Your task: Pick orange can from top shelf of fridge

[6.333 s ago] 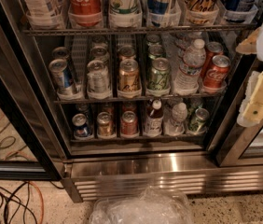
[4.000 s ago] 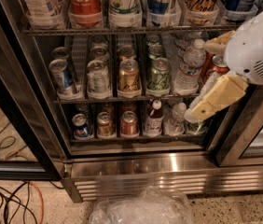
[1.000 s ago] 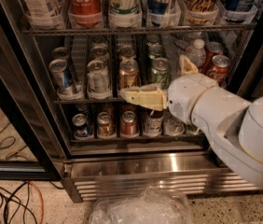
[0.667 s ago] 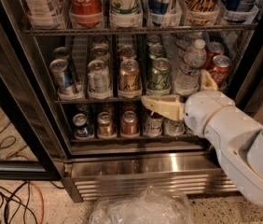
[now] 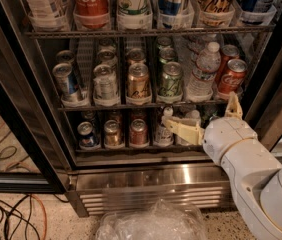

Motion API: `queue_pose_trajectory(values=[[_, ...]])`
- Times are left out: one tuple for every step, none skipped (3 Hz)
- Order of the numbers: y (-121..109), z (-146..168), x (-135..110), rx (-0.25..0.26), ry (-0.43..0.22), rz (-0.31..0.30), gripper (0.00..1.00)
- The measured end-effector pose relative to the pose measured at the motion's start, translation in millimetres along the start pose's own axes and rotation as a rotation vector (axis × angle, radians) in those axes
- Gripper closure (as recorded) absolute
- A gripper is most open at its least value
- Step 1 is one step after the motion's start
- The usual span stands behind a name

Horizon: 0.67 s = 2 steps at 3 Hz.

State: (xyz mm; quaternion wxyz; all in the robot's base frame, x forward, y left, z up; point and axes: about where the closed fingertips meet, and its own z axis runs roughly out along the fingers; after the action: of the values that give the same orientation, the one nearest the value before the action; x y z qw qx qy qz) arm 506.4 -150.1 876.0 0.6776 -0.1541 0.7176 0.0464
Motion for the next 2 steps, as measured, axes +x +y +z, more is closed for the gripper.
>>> queue_pose_trajectory(values=[[2.8,3.1,1.3,0.009,-0.01,-0.003,0.0],[2.9,5.4,-7.7,0.036,-0.059,-0.012,0.0]])
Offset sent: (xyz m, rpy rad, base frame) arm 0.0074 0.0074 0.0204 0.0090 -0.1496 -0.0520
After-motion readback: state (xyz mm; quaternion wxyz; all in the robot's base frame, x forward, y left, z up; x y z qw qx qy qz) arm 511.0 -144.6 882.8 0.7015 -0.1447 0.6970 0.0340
